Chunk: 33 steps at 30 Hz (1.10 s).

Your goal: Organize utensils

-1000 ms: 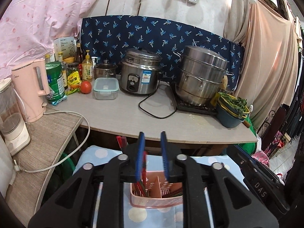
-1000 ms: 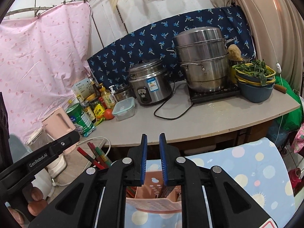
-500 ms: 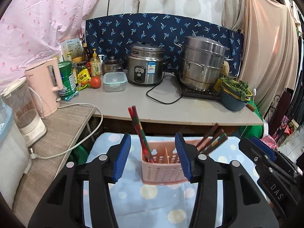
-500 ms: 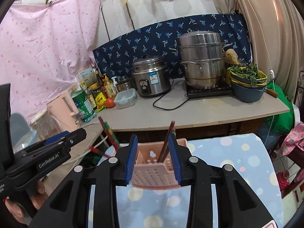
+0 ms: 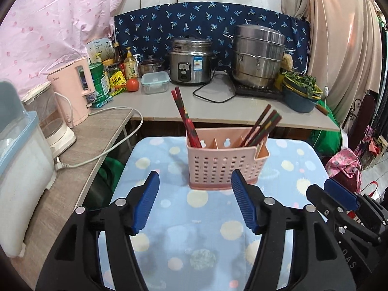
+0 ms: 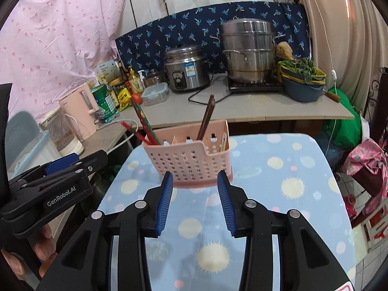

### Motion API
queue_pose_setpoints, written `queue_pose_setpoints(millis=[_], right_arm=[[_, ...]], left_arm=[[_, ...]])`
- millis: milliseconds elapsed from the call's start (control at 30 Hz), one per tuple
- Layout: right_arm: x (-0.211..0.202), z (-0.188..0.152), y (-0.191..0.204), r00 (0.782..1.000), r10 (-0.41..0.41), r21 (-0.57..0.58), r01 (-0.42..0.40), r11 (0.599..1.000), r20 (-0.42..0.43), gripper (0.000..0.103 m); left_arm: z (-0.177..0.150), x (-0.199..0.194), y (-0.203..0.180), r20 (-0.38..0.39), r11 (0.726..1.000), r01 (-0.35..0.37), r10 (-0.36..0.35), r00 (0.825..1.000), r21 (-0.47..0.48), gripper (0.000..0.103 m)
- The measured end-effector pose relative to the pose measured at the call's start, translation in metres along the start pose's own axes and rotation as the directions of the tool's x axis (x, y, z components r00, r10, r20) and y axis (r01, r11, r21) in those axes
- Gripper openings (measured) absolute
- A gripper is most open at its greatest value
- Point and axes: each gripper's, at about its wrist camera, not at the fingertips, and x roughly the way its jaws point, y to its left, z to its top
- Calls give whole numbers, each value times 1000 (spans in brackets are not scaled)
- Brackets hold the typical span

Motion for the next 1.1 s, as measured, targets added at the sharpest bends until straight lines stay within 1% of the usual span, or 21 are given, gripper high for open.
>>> queue_pose_setpoints(millis=[267, 567, 633, 767, 967, 1100], right_arm=[[-10, -26, 5, 999, -37, -25, 37, 999, -31, 38], [-16, -39, 10, 997, -70, -53, 68, 996, -37, 38], [-17, -42, 11, 996, -75, -57, 73, 996, -38, 38], [-17, -50, 14, 995, -83, -71, 79, 994, -49, 38], [-17, -57, 15, 993, -103, -88, 98, 991, -53, 38], [-16, -60, 15, 992, -114, -90, 109, 990, -56, 38]], left_arm=[[-29, -6, -3, -45, 1000, -6, 6, 999, -1, 60], [-51, -12, -5, -68, 1000, -10, 10, 998, 1, 60], [-55, -13, -6, -68, 1000, -19, 19, 998, 5, 62], [-61, -16, -4, -65, 999, -39, 39, 997, 9, 68], [-68, -15, -4, -75, 999, -51, 51, 996, 9, 73], [-72, -16, -5, -80, 998, -55, 56, 995, 10, 74]])
